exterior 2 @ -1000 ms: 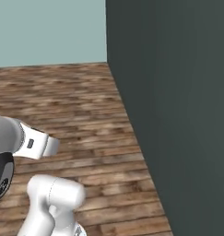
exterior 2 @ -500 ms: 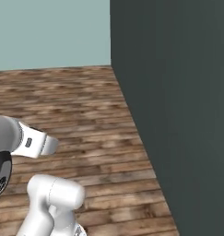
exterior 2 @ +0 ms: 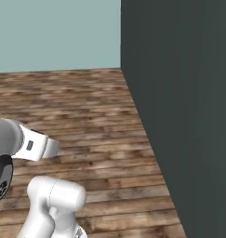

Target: Open the cabinet directly in front. Then move the liquor and the cup to the dining counter with the jar on it.

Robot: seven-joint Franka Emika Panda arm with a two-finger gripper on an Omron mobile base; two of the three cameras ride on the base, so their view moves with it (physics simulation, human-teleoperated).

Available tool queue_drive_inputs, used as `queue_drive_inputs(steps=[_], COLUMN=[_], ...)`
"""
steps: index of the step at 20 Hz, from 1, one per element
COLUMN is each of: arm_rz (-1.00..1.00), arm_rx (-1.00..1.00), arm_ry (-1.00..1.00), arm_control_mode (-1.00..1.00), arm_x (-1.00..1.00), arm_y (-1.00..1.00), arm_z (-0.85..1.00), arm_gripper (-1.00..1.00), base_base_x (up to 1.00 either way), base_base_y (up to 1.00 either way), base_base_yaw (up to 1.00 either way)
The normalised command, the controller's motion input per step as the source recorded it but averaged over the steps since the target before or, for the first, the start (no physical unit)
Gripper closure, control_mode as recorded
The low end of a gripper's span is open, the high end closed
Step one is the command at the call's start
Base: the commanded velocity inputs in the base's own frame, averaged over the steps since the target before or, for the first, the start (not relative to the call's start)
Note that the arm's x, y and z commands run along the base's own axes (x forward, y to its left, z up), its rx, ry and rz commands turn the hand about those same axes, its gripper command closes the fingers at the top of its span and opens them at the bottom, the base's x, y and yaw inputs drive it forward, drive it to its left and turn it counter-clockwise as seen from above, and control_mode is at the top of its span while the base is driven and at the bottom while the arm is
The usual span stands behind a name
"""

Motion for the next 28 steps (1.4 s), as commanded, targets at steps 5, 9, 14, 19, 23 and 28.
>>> queue_drive_inputs(steps=[5,9,14,19,23,28], arm_rz=[0.00,0.00,0.00,0.00,0.00,0.00], arm_rx=[0.00,0.00,0.00,0.00,0.00,0.00], arm_ry=[0.00,0.00,0.00,0.00,0.00,0.00], arm_control_mode=[1.00,1.00,1.00,1.00,1.00,1.00], arm_x=[0.00,0.00,0.00,0.00,0.00,0.00], arm_y=[0.00,0.00,0.00,0.00,0.00,0.00], arm_z=[0.00,0.00,0.00,0.00,0.00,0.00], arm_gripper=[-1.00,-1.00,-1.00,-1.00,-1.00,-1.00], base_base_x=[0.92,0.91,1.00,0.99,0.89,0.89], base_base_y=[-0.04,-0.42,0.04,0.15,0.17,0.17], base_base_yaw=[0.04,0.00,0.10,0.21,0.28,0.32])
